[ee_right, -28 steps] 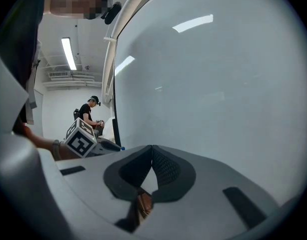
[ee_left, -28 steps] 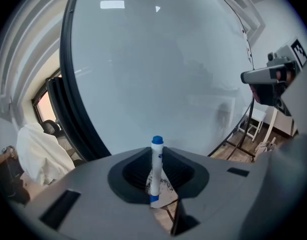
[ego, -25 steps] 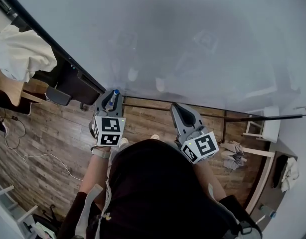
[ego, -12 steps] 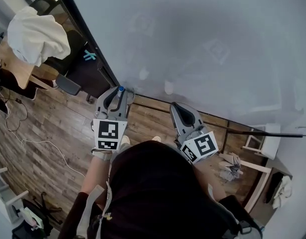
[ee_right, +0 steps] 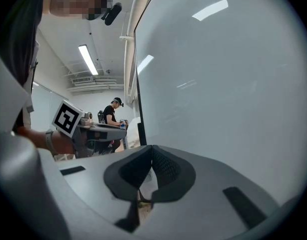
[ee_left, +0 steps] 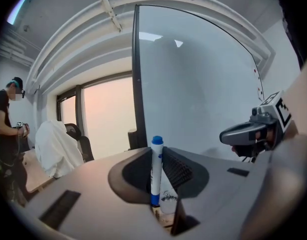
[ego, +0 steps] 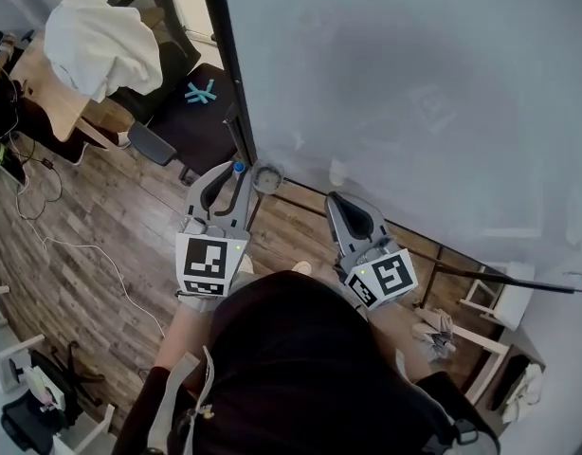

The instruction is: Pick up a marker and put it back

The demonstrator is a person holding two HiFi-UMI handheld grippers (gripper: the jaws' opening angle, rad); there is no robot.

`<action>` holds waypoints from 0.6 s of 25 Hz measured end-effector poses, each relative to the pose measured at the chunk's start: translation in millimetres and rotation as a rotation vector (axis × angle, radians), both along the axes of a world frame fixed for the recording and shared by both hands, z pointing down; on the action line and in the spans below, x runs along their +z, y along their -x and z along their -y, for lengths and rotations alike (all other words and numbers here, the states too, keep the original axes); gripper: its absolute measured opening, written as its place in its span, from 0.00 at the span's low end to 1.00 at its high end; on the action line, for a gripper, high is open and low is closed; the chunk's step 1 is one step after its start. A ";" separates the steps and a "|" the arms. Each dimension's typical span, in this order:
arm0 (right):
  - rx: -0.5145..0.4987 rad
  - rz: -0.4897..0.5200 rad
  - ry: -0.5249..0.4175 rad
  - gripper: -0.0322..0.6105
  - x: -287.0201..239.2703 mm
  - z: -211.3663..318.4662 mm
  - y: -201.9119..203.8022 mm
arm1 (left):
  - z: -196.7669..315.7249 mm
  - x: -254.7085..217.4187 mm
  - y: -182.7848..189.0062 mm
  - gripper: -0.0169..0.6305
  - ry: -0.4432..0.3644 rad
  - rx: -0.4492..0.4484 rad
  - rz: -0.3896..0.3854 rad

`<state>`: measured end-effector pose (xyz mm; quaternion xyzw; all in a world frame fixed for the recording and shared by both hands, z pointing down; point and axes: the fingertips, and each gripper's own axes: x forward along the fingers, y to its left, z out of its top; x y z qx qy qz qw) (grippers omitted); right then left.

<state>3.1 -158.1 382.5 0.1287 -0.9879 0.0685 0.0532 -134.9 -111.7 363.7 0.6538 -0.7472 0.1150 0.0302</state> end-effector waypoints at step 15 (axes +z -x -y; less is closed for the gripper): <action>-0.165 -0.003 -0.003 0.07 -2.8 -42.9 67.9 | -79.8 14.6 58.9 0.14 0.030 -0.174 -0.012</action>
